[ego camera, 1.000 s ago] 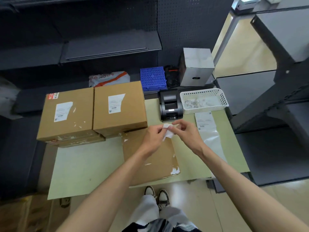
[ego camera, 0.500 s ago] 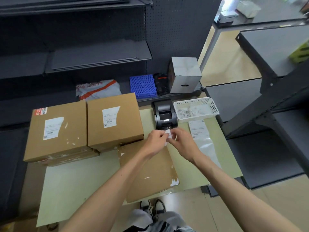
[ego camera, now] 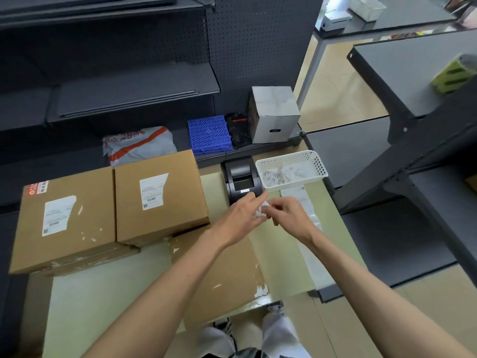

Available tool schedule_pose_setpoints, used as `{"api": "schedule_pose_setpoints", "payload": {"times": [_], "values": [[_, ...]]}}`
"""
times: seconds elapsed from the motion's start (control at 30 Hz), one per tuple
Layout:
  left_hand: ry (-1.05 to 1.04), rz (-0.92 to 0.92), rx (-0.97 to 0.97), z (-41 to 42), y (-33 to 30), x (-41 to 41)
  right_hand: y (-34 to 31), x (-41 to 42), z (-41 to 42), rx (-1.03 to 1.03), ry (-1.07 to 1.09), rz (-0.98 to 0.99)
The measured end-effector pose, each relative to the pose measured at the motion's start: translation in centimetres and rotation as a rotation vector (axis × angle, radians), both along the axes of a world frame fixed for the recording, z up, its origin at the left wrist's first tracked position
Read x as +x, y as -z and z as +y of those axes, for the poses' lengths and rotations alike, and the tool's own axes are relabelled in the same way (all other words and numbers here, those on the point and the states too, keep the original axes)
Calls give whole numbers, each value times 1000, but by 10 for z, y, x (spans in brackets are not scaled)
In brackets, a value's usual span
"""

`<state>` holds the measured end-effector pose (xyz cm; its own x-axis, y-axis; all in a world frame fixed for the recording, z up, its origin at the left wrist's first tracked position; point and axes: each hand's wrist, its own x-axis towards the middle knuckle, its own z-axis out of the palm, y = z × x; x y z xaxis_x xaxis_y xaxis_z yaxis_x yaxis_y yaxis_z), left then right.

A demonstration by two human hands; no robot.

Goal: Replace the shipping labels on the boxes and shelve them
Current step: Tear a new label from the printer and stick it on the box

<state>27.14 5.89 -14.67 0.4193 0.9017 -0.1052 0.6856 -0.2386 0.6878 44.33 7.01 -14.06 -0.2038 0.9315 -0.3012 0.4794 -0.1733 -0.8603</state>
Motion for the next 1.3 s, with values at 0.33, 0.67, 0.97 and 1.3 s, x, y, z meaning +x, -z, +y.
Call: {"api": "schedule_pose_setpoints", "payload": {"times": [0.33, 0.67, 0.97, 1.3], "values": [[-217, -151, 110, 36, 23, 52, 1, 63, 54, -207, -23, 275], [-353, -233, -120, 52, 27, 95, 25, 90, 80, -295, -73, 442], [-316, -16, -57, 62, 31, 99, 38, 108, 95, -205, 98, 304], [-286, -67, -63, 79, 47, 112, 36, 114, 101, -209, 3, 347]]}}
